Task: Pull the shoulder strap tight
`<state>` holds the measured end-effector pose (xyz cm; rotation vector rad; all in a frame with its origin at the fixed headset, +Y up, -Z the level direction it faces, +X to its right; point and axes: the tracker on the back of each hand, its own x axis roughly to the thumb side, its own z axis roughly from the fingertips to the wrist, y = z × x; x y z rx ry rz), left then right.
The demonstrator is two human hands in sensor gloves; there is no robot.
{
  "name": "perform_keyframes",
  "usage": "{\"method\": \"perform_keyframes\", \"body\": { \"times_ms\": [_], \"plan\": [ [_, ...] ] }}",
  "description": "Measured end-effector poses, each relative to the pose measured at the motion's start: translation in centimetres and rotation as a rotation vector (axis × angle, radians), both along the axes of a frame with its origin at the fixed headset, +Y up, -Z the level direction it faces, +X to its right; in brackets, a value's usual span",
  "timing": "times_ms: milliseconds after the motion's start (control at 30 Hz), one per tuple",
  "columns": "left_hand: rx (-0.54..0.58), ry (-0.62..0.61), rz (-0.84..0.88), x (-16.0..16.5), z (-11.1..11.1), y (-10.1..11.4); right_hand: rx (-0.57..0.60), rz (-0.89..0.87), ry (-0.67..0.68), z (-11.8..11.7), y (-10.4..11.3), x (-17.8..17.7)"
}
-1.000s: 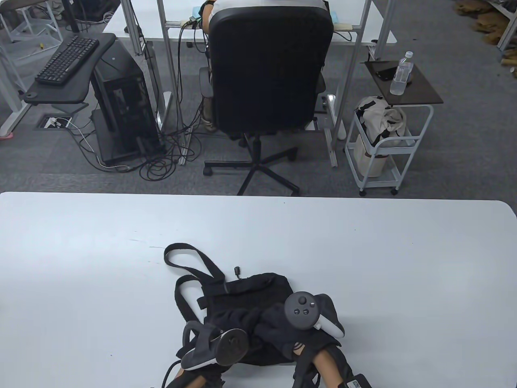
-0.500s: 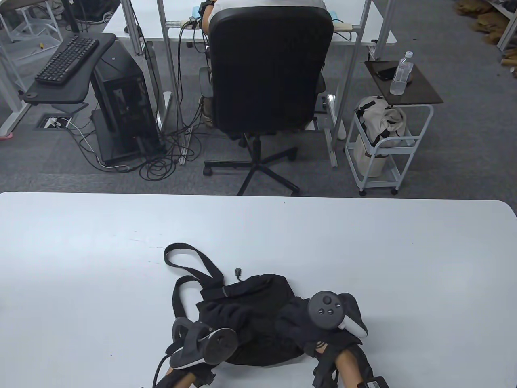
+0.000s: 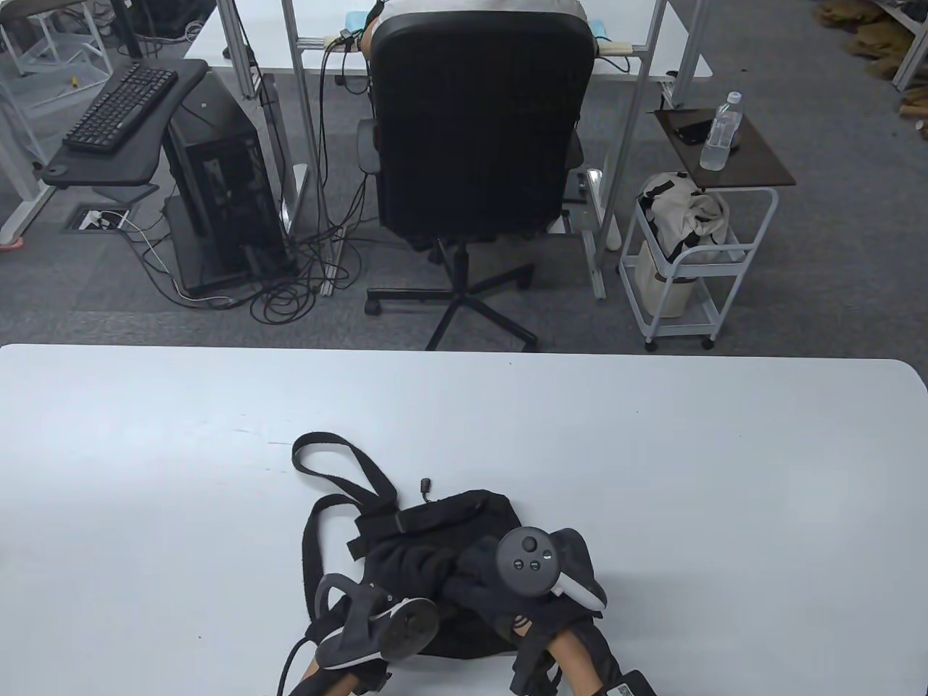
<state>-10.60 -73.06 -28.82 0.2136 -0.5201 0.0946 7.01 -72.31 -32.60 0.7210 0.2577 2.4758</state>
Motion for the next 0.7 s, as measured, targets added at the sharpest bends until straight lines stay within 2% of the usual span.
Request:
{"method": "perform_keyframes", "body": {
  "times_ms": [67, 167, 267, 333, 367, 467, 533, 633, 700],
  "plan": [
    [0.001, 0.017, -0.015, -0.2, 0.0, 0.1, -0.024, -0.009, 0.010, -0.1, 0.1, 0.9],
    [0.008, 0.073, -0.022, -1.8, -0.6, 0.1, -0.049, 0.005, -0.028, -0.7, 0.1, 4.7],
    [-0.021, 0.060, 0.039, -2.0, -0.7, 0.2, -0.159, -0.052, -0.022, -0.8, -0.7, 7.1],
    [0.031, 0.092, -0.017, -1.4, -0.4, 0.4, -0.159, 0.011, -0.040, -0.6, -0.5, 6.9],
    [0.067, 0.101, -0.046, -1.4, -0.2, 0.6, -0.094, 0.041, -0.057, -0.4, 0.1, 6.4],
    [0.044, 0.056, -0.015, -1.1, 0.1, 0.7, -0.039, -0.090, -0.066, 0.1, 1.1, 4.4],
    [0.056, 0.044, -0.028, -0.7, 0.3, 0.8, -0.049, -0.138, -0.054, 0.0, 0.6, 2.1],
    [0.067, 0.031, -0.030, -0.2, 0.6, 0.9, -0.089, -0.051, -0.004, -0.2, -0.4, -0.3],
    [0.087, 0.044, -0.108, -0.5, 0.5, 0.6, -0.081, -0.089, 0.003, -0.1, -0.4, -0.7]
  ]
}}
